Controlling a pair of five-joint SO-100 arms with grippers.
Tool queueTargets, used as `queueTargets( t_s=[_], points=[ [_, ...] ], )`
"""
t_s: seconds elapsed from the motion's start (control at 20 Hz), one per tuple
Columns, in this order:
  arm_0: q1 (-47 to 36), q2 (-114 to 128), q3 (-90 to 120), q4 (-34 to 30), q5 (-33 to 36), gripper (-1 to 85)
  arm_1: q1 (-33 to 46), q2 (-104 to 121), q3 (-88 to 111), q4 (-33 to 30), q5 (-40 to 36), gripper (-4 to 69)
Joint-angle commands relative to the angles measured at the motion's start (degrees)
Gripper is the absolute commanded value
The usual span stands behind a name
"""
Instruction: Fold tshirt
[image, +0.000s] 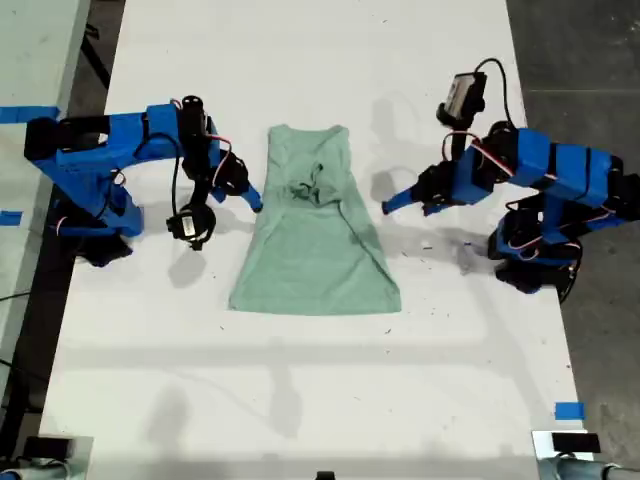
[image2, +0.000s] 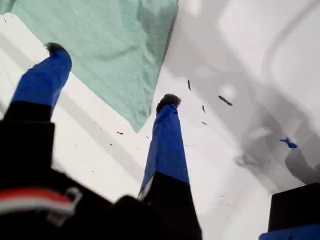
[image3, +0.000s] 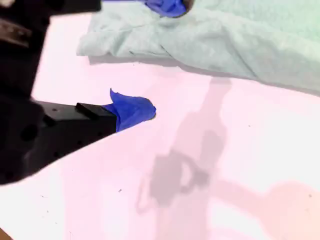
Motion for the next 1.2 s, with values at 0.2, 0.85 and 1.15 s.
queueTargets(
  t_s=[0.2, 0.85, 1.15],
  points=[
    [10.28, 11.69, 10.72, -2.99, -10.72, 25.6, -8.88, 1.67, 0.62, 0.88, 5.89, 30.8],
    [12.22, 12.22, 14.15, -7.12, -11.16, 27.2, -14.06, -17.49, 9.49, -20.13, 6.77, 34.4],
    [12.04, 12.66, 14.94, -7.65, -11.16, 26.9, -15.82, -25.31, 15.38, -32.26, 8.61, 30.9]
  ],
)
